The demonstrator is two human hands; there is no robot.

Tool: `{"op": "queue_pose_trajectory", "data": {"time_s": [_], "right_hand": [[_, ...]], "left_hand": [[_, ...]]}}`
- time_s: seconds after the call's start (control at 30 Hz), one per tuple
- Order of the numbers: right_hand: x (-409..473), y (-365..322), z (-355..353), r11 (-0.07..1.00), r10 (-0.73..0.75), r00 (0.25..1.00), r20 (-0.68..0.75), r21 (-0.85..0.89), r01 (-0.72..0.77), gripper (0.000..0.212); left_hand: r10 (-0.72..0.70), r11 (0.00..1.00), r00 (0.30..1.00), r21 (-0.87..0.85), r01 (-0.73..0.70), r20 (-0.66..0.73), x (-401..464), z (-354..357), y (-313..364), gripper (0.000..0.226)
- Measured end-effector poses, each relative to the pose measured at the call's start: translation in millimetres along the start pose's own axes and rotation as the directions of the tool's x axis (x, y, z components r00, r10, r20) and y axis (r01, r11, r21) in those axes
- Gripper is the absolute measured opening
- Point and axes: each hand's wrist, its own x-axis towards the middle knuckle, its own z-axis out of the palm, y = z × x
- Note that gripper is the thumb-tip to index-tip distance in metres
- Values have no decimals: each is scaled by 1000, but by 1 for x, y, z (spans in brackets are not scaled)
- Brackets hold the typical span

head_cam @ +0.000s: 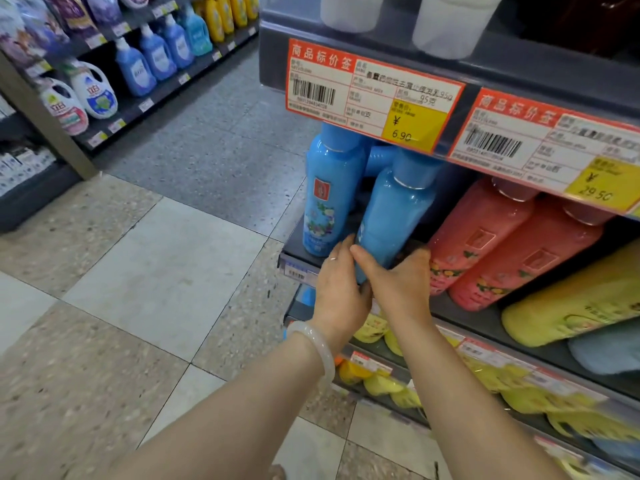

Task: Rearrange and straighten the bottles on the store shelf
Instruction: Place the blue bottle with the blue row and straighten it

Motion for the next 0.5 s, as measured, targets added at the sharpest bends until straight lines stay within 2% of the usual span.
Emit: {"op": "queue_pose_trajectory", "data": {"time_s": [0.13, 0.2, 0.3, 0.4, 0.5], "right_hand": [[4, 6, -4, 998, -37, 988, 152, 62, 28, 52], [2, 10, -7, 997, -59, 977, 205, 70, 45, 53], [-3, 11, -6, 999, -45, 992, 121, 8, 45, 59], [-5, 9, -4, 1000, -13, 1000, 27, 1, 13, 51], [-4, 12, -3, 998, -30, 995, 97, 55, 25, 46]], "left_hand": [[-21, 999, 998, -26, 20, -63, -4, -6, 2, 42], [5, 1000, 996, -10, -6, -92, -6, -7, 1, 44], [26, 998, 998, 62, -23, -50, 1, -4, 0, 53], [40, 999, 999, 33, -40, 22, 5, -3, 0, 49], [9, 1000, 999, -13, -10, -37, 5, -3, -7, 45]]}}
